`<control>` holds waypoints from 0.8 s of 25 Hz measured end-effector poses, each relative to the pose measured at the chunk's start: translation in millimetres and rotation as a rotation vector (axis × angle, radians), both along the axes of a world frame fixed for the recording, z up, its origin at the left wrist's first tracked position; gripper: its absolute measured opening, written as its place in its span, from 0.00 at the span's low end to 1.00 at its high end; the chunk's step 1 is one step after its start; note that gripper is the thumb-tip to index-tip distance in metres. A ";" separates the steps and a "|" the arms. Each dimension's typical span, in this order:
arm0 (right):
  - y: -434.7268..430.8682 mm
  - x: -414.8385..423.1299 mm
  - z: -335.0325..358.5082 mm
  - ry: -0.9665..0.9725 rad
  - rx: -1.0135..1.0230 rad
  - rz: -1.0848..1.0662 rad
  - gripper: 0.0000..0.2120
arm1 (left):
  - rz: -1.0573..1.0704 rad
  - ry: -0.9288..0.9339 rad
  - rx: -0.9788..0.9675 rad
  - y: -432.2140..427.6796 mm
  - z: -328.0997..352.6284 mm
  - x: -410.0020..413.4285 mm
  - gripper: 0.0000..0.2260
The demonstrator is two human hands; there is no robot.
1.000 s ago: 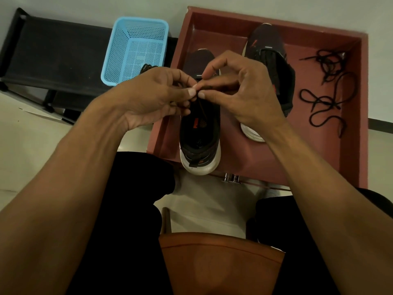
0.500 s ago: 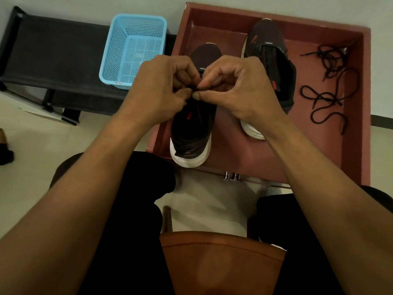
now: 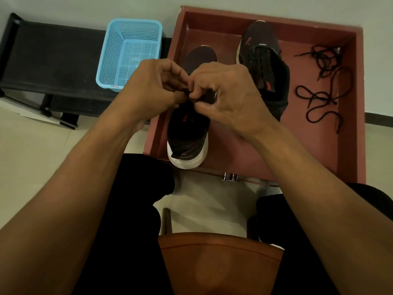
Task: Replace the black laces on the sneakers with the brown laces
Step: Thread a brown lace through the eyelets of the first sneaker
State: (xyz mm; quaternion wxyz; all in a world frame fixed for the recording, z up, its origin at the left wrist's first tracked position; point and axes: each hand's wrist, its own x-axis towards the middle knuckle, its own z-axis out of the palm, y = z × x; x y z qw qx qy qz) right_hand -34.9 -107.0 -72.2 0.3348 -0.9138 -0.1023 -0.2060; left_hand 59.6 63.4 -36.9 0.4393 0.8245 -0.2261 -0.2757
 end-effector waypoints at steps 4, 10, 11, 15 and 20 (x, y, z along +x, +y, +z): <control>0.6 0.6 -2.3 -0.012 -0.074 -0.001 0.05 | 0.088 0.292 -0.097 3.5 8.9 3.0 0.09; -0.5 -3.0 -1.9 0.021 -0.089 -0.026 0.04 | 0.161 0.473 -0.130 0.4 5.8 6.2 0.10; -1.1 -3.6 -0.9 0.026 -0.080 -0.035 0.04 | 0.167 0.465 -0.126 -0.1 6.0 6.7 0.09; -2.4 -2.0 2.1 0.043 -0.108 -0.050 0.01 | 0.219 0.378 -0.101 -3.2 5.1 4.0 0.06; -1.3 -3.7 0.5 0.057 -0.117 -0.059 0.02 | 0.301 0.412 -0.093 -11.3 2.3 0.9 0.06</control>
